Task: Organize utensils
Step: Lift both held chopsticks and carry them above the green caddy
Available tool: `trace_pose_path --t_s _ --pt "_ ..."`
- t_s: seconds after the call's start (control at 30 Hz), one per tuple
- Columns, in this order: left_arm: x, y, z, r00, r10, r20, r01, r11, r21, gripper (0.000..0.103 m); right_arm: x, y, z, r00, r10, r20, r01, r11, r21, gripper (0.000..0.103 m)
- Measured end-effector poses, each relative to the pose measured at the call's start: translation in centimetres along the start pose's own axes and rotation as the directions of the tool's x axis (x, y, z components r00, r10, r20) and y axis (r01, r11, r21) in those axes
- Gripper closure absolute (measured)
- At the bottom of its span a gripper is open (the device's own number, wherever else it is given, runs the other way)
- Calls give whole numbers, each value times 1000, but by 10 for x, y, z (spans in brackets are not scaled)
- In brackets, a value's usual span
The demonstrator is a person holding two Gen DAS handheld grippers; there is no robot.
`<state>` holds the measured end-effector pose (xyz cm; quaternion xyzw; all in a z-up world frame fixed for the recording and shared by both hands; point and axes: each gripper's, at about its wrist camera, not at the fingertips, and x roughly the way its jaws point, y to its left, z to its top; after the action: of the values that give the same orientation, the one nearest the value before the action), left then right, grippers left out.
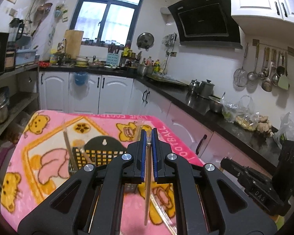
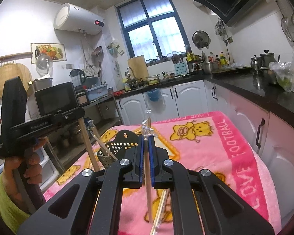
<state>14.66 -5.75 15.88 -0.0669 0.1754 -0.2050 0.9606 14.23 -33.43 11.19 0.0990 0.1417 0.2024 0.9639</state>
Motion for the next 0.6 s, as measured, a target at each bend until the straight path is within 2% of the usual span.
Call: trace_pose_path --t_s 0.6 --pt "-5 -1 45 996 16 90 -19 999 32 100 23 24 37 998 64 27 -63 997 -42 98"
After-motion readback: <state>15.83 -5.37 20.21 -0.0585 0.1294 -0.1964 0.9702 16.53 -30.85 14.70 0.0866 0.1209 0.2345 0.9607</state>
